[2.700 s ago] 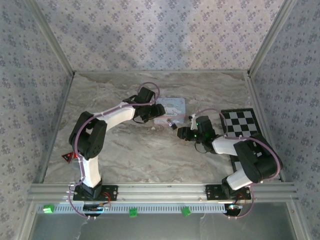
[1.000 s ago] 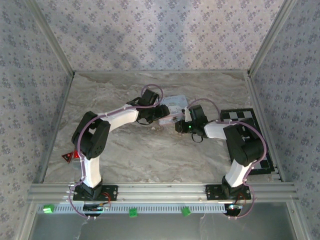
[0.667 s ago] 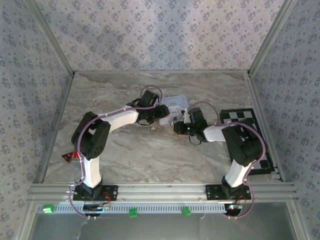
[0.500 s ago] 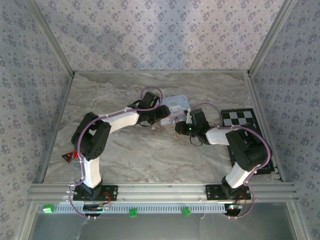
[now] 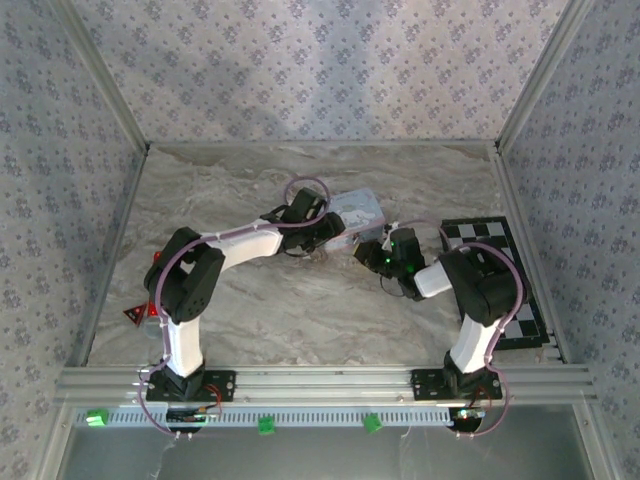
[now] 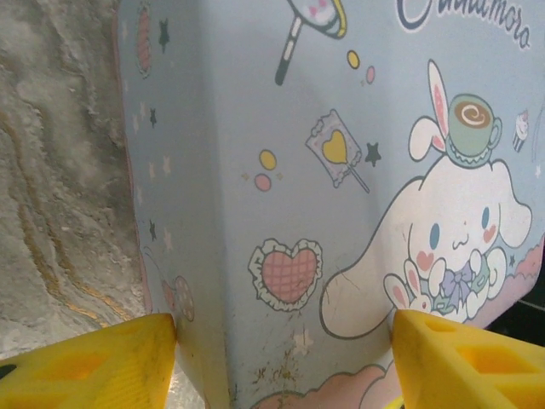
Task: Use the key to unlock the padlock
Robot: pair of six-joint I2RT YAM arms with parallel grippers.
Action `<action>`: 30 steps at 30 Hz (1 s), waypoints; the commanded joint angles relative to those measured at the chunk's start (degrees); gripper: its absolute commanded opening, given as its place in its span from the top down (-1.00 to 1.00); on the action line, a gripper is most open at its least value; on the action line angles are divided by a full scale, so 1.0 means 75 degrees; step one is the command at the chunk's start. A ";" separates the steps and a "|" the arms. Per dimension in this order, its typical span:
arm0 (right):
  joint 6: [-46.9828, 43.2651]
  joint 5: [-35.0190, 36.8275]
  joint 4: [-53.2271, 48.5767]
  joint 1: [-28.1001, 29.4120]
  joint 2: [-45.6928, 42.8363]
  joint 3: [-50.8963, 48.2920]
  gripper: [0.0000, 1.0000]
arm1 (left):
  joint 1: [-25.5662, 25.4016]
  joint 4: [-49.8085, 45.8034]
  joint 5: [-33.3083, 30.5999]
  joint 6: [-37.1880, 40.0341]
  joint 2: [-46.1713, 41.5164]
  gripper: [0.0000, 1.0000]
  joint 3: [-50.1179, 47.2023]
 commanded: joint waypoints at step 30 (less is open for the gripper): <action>0.0977 0.0350 0.2259 -0.0554 0.0152 -0.0732 0.90 | 0.0023 0.0303 0.0599 0.0471 -0.0038 -0.39 -0.0048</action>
